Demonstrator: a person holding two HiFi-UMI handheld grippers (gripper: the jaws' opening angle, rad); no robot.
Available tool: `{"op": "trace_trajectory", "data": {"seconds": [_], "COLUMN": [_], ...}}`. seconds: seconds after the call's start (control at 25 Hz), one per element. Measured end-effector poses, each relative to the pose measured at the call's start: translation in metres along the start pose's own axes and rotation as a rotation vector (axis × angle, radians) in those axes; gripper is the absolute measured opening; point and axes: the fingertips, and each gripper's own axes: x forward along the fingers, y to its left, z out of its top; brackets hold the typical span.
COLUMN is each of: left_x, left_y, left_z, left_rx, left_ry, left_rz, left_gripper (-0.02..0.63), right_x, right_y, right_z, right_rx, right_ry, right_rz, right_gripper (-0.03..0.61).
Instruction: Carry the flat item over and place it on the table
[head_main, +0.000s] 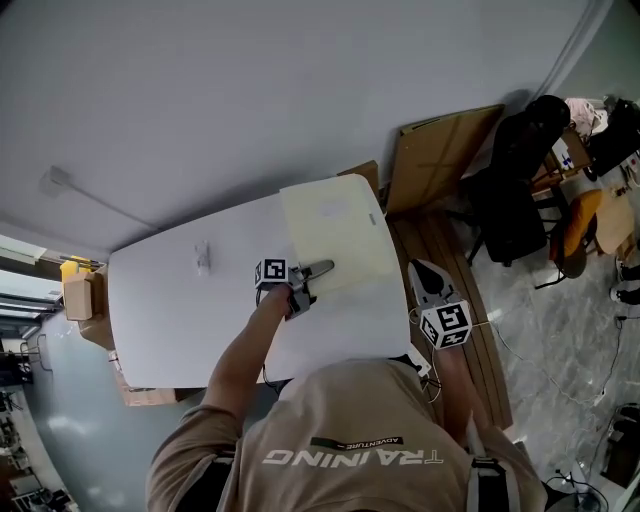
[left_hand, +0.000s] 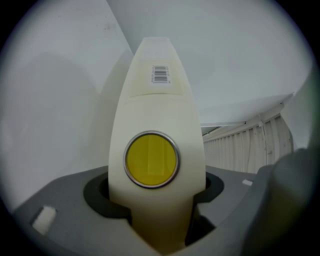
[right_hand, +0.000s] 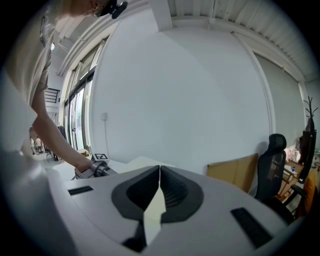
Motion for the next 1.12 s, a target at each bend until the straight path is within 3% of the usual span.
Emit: {"op": "trace_trajectory", "data": {"seconds": [0.04, 0.12, 0.28, 0.48, 0.56, 0.88, 1.0, 1.12], "left_x": [-0.001, -0.006, -0.028, -0.06, -0.066, -0.099, -0.118, -0.136], "left_y": [0.002, 0.006, 0.007, -0.002, -0.015, -0.063, -0.092, -0.14], "left_z": [0.002, 0.006, 0.016, 0.027, 0.028, 0.02, 0.02, 0.027], "left_rx": [0.015, 0.09, 0.253, 0.472, 0.529, 0.63, 0.734, 0.906], "left_ry": [-0.011, -0.042, -0.112, -0.152, -0.156, -0.254, -0.329, -0.431], "left_rz": [0.041, 0.157, 0.344, 0.508, 0.499, 0.359, 0.312, 0.283], "left_gripper": [0.323, 0.582, 0.589, 0.589, 0.589, 0.589, 0.588, 0.588], "right_x": [0.002, 0.003, -0.002, -0.011, -0.014, -0.015, -0.012, -0.006], "right_y": [0.001, 0.007, 0.02, 0.031, 0.036, 0.061, 0.067, 0.072], "right_z": [0.001, 0.002, -0.001, -0.002, 0.0, 0.01, 0.019, 0.032], "right_rx": [0.002, 0.007, 0.015, 0.018, 0.016, -0.006, 0.002, -0.012], "right_ry": [-0.004, -0.008, -0.003, -0.011, -0.022, -0.055, -0.07, -0.083], "right_rz": [0.006, 0.019, 0.037, 0.032, 0.031, 0.038, 0.046, 0.061], "right_gripper": [0.006, 0.006, 0.008, 0.006, 0.006, 0.006, 0.006, 0.006]}}
